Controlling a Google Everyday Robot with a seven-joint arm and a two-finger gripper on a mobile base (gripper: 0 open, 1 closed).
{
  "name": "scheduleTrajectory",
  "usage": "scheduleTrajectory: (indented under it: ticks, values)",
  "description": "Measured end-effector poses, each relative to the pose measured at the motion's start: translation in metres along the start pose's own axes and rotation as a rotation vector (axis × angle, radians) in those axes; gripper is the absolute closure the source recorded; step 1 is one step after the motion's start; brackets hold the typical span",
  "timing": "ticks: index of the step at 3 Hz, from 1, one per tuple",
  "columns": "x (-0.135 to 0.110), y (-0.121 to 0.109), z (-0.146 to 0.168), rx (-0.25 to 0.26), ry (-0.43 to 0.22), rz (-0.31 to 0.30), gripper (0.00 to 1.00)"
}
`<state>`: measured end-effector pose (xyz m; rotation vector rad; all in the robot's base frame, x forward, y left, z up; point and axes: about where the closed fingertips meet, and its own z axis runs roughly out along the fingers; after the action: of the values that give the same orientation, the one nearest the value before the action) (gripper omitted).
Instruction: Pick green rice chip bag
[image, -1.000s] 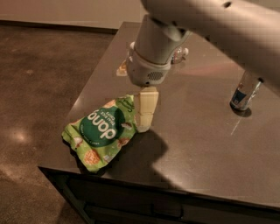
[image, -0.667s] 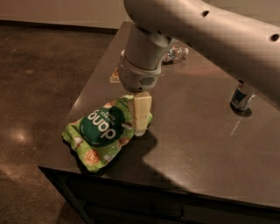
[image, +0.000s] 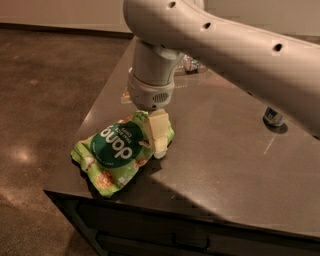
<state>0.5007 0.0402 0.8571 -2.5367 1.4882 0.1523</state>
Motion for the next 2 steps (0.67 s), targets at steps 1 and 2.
scheduleTrajectory:
  ticks: [1,2]
  values:
    - [0.009,0.003,0.004,-0.026,0.035,-0.023,0.18]
    - [0.019,0.005,-0.003,-0.029,0.054,-0.029,0.4]
